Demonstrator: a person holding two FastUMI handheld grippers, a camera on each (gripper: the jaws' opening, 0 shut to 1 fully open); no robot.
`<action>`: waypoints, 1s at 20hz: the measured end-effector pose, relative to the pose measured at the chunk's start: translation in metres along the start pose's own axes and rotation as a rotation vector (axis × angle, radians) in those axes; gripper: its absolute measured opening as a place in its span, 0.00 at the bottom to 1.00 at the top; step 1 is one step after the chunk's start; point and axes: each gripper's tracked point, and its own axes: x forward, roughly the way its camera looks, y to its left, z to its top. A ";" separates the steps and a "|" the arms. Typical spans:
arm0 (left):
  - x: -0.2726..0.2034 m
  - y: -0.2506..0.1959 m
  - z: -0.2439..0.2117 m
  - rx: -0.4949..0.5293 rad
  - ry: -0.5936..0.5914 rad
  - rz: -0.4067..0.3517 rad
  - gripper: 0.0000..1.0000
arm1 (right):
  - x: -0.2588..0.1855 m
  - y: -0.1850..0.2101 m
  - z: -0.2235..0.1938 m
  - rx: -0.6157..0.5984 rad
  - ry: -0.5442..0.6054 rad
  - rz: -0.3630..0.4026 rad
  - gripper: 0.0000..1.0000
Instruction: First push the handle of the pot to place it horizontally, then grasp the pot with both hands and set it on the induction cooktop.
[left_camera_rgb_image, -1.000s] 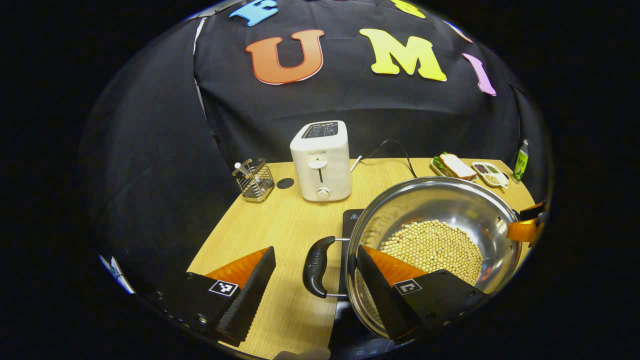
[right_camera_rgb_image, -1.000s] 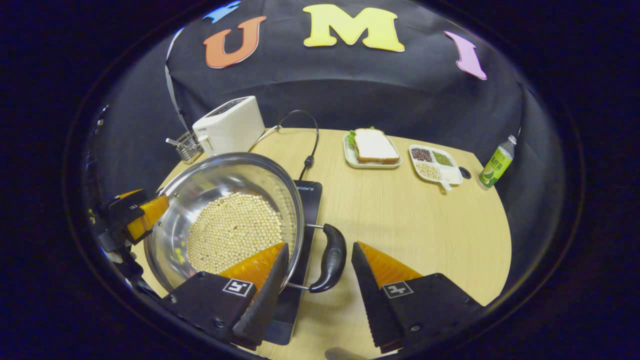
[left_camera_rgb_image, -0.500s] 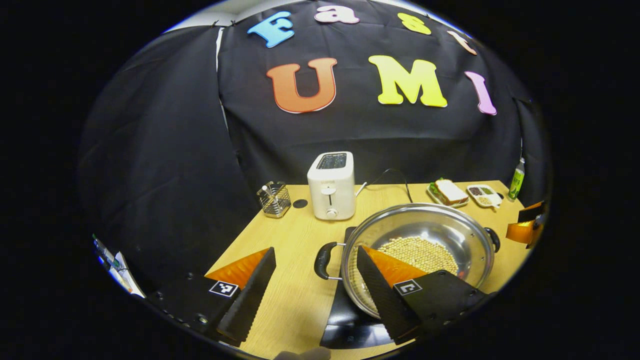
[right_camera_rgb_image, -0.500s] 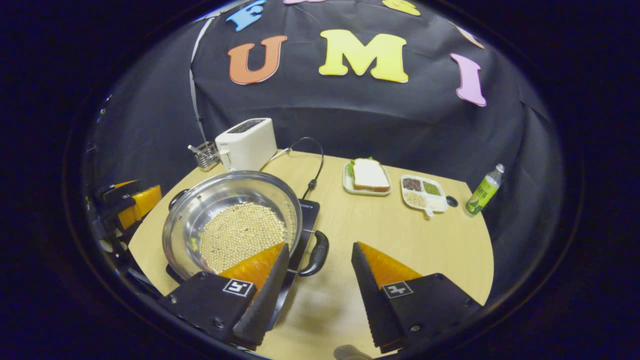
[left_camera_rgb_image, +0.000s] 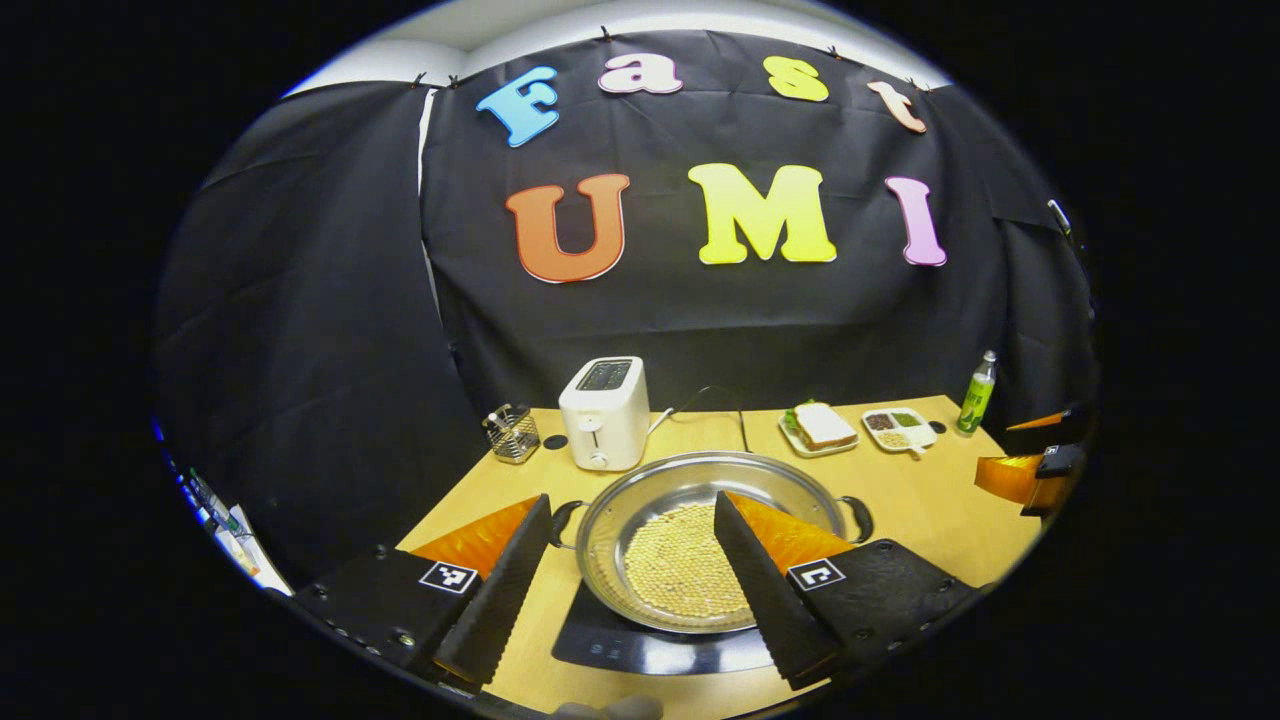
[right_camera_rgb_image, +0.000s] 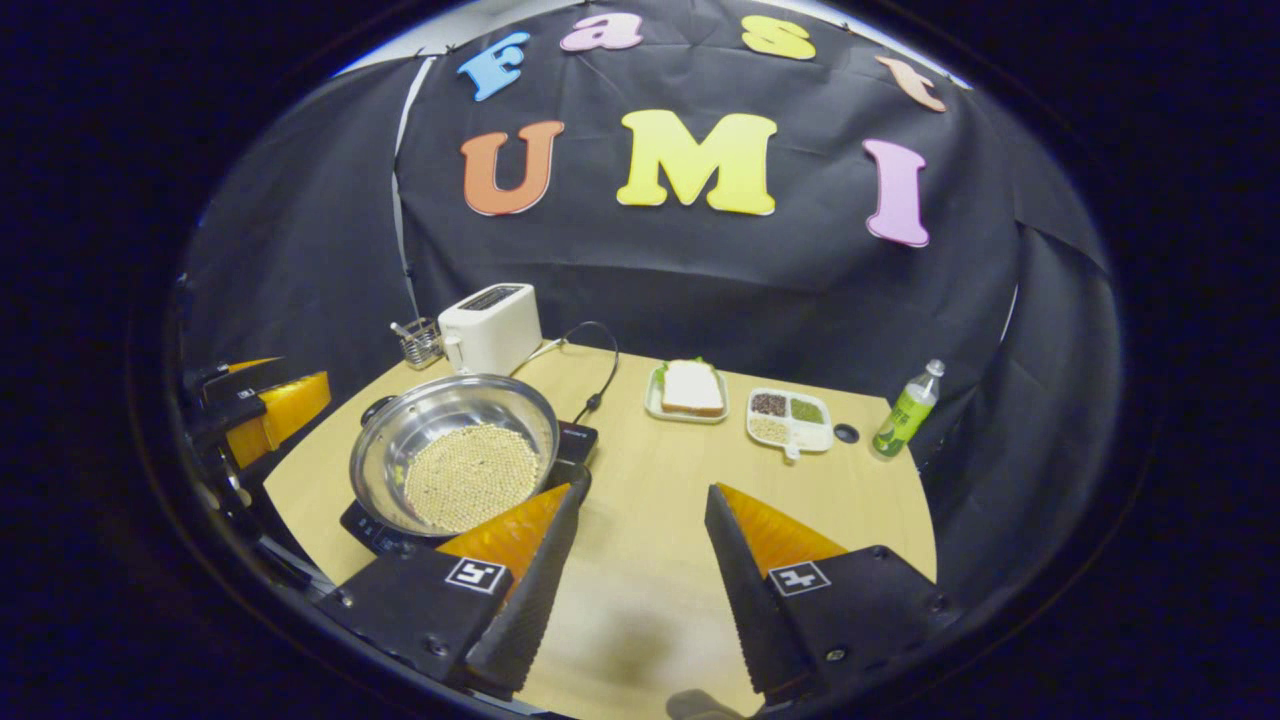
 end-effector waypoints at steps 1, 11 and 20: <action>-0.009 -0.011 0.004 -0.001 -0.005 -0.002 0.96 | -0.012 -0.011 0.003 -0.003 -0.019 -0.001 0.81; -0.125 -0.128 0.084 -0.008 -0.175 -0.061 0.96 | -0.162 -0.134 0.045 0.048 -0.257 -0.050 0.99; -0.196 -0.200 0.139 -0.002 -0.351 -0.108 0.96 | -0.251 -0.223 0.057 0.084 -0.375 -0.154 1.00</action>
